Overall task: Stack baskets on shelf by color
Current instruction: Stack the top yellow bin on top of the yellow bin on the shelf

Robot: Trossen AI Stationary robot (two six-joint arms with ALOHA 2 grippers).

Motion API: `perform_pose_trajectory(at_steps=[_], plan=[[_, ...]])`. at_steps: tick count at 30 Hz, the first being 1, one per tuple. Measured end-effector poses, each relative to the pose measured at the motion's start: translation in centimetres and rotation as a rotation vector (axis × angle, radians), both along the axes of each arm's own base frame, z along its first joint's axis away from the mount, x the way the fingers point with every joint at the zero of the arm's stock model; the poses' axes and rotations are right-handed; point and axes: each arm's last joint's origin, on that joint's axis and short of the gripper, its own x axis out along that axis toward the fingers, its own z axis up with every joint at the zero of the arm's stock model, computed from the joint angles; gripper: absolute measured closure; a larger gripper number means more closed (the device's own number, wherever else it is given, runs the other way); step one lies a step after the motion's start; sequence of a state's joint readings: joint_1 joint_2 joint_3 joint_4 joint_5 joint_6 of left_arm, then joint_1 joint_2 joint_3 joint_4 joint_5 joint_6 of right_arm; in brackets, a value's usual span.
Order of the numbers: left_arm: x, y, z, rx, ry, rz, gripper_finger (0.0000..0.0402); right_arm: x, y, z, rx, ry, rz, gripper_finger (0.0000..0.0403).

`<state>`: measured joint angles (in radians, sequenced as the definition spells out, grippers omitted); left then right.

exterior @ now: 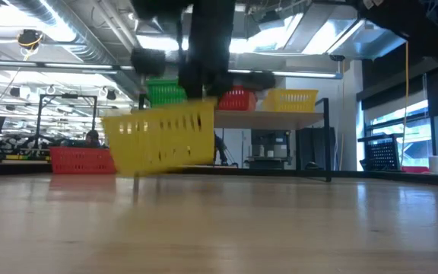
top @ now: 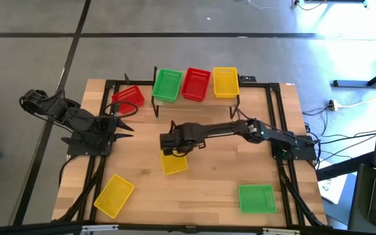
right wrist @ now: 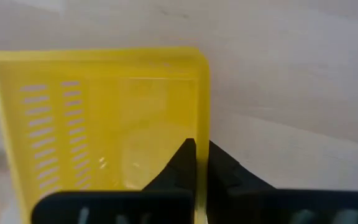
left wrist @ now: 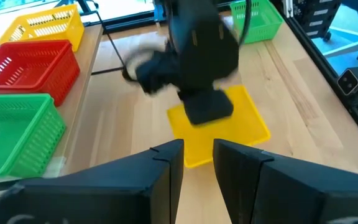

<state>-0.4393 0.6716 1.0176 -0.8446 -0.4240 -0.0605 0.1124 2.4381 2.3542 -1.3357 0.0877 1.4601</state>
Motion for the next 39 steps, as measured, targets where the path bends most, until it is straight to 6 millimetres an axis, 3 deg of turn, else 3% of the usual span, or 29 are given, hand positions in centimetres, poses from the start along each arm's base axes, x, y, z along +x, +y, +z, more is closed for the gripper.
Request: perform_pose_trajectory(at_steps=[14, 22, 30, 39], plan=[[0.0, 0.0, 0.0, 0.002, 0.003, 0.0, 0.0324, -4.3, 1.7, 9.5, -0.099, -0.172, 0.024, 0.0401], [0.0, 0.0, 0.0, 0.002, 0.003, 0.0, 0.0324, -9.0, 1.5, 15.4, -0.261, -0.248, -0.047, 0.0401], [0.0, 0.0, 0.0, 0.015, 0.002, -0.006, 0.0324, -13.5, -0.6, 20.4, -0.444, -0.329, -0.071, 0.0401], [0.6, -0.2, -0.1, 0.021, 0.002, 0.01, 0.0324, -17.2, -6.1, 24.1, -0.627, -0.309, -0.025, 0.0402]])
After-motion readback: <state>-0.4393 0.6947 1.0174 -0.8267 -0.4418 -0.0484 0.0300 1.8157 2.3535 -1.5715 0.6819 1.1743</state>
